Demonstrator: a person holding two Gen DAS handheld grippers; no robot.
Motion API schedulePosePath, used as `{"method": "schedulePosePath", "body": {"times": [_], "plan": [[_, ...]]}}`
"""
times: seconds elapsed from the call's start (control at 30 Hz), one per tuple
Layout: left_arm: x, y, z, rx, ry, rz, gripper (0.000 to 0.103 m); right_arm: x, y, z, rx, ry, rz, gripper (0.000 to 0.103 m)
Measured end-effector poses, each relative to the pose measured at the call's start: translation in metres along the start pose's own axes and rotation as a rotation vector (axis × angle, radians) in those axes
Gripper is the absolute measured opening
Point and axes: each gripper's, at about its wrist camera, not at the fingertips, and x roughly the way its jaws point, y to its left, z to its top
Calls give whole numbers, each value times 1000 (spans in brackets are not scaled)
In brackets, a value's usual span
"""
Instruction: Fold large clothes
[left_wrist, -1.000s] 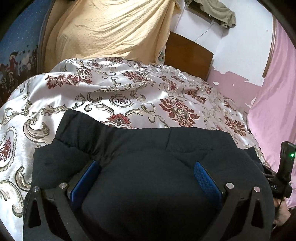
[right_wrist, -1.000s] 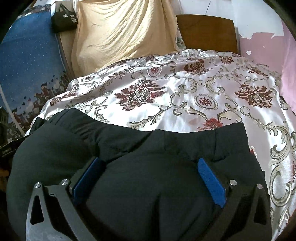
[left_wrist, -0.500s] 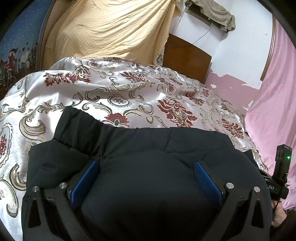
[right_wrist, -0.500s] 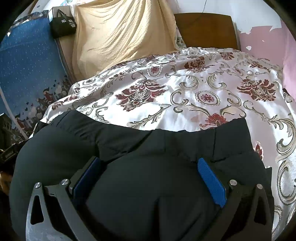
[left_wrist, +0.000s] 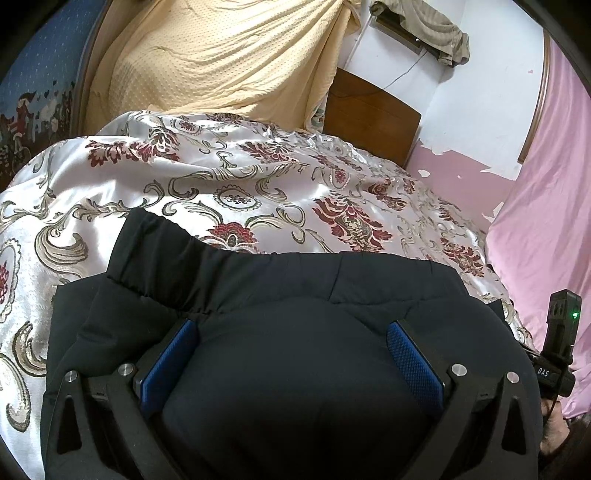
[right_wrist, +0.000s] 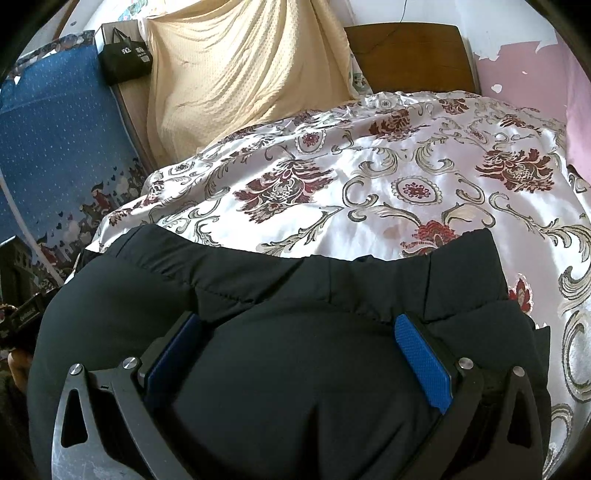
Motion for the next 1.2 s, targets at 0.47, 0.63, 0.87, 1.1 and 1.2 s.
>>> {"method": "schedulePosePath", "body": {"times": [0.47, 0.63, 0.87, 1.1, 1.2], "plan": [[-22, 8, 3, -25, 24, -24, 103, -44, -11, -7, 61, -71, 80, 102], [-48, 25, 11, -76, 39, 20, 103, -77, -36, -7, 163, -93, 68, 102], [-86, 75, 16, -184, 50, 151, 103, -99, -71, -16, 188, -25, -39, 102], [-94, 103, 3, -222, 145, 134, 103, -70, -87, -32, 189, 120, 27, 102], [-95, 97, -5, -131, 204, 119, 103, -66, -87, -35, 186, 130, 46, 102]]}}
